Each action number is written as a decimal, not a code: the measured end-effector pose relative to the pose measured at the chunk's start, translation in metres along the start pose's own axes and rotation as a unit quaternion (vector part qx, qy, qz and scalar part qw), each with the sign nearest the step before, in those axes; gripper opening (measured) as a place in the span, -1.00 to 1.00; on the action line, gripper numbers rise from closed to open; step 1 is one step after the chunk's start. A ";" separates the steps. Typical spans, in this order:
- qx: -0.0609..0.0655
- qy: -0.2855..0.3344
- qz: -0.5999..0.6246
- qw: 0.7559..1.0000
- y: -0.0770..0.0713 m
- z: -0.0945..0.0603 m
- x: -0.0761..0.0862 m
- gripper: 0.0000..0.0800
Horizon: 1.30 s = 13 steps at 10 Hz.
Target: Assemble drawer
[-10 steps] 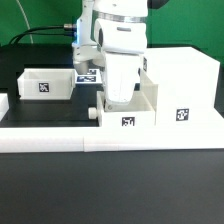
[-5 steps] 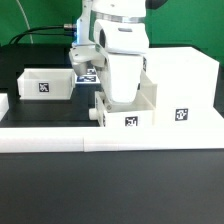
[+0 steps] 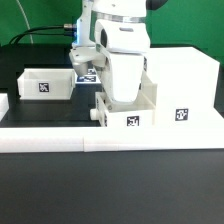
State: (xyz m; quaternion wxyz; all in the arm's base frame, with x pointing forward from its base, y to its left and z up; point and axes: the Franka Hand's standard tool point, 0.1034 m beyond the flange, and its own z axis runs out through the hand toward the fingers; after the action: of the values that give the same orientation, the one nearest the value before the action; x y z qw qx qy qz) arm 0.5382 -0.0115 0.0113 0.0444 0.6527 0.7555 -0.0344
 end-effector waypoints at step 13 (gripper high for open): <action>0.001 0.001 0.043 0.999 -0.002 0.001 0.007 -0.89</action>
Offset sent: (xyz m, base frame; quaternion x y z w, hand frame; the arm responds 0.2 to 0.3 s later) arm -0.0050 -0.0029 -0.0030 -0.0073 0.0170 0.0751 0.9970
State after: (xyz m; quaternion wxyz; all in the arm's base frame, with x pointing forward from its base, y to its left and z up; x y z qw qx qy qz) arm 0.5349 -0.0048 0.0095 0.0446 0.6845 0.7270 -0.0323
